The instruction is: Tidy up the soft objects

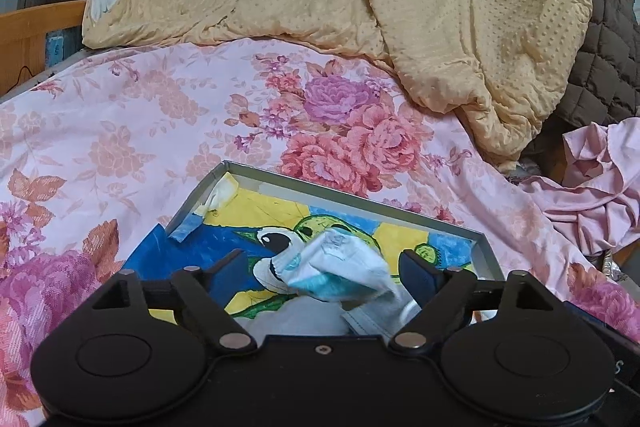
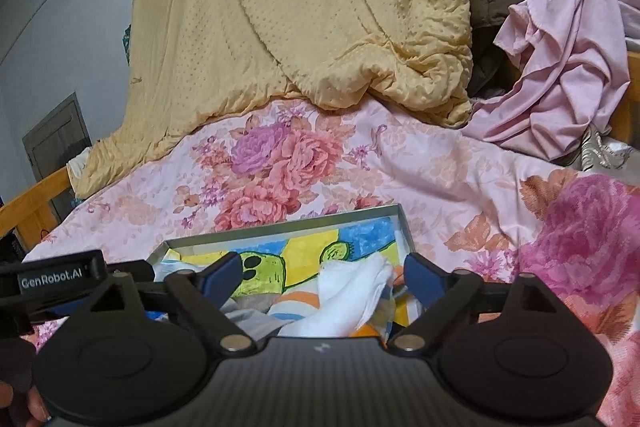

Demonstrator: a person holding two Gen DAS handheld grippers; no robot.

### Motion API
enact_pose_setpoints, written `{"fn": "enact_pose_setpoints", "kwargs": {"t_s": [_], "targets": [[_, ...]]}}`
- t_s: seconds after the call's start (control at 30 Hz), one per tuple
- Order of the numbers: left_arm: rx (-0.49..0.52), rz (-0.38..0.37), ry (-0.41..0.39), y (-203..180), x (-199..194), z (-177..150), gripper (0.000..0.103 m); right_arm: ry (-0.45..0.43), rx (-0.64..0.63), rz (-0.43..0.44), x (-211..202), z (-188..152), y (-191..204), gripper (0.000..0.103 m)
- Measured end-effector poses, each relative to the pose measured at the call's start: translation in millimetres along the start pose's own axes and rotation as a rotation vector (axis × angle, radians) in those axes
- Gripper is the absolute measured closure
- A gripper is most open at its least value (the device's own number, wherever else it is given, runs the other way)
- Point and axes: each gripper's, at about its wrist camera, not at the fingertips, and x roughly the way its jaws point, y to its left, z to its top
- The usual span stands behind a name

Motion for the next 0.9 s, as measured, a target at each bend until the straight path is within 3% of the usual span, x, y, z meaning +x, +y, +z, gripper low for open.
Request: {"fn": "enact_pose_setpoints", "kwargs": {"t_s": [0.4, 0.63, 0.9], "targets": [[0.025, 0.006, -0.073, -4, -49, -2, 0.001, -0.065, 0.013, -0.027, -51, 13, 3, 0.0], [-0.001, -0.003, -0.081, 7, -86, -8, 0.001, -0.092, -0.02, -0.044, -92, 12, 11, 0.0], [0.05, -0.009, -0.112, 13, -132, -21, 0.001, -0.113, -0.048, -0.073, -132, -1, 23, 0.0]]}}
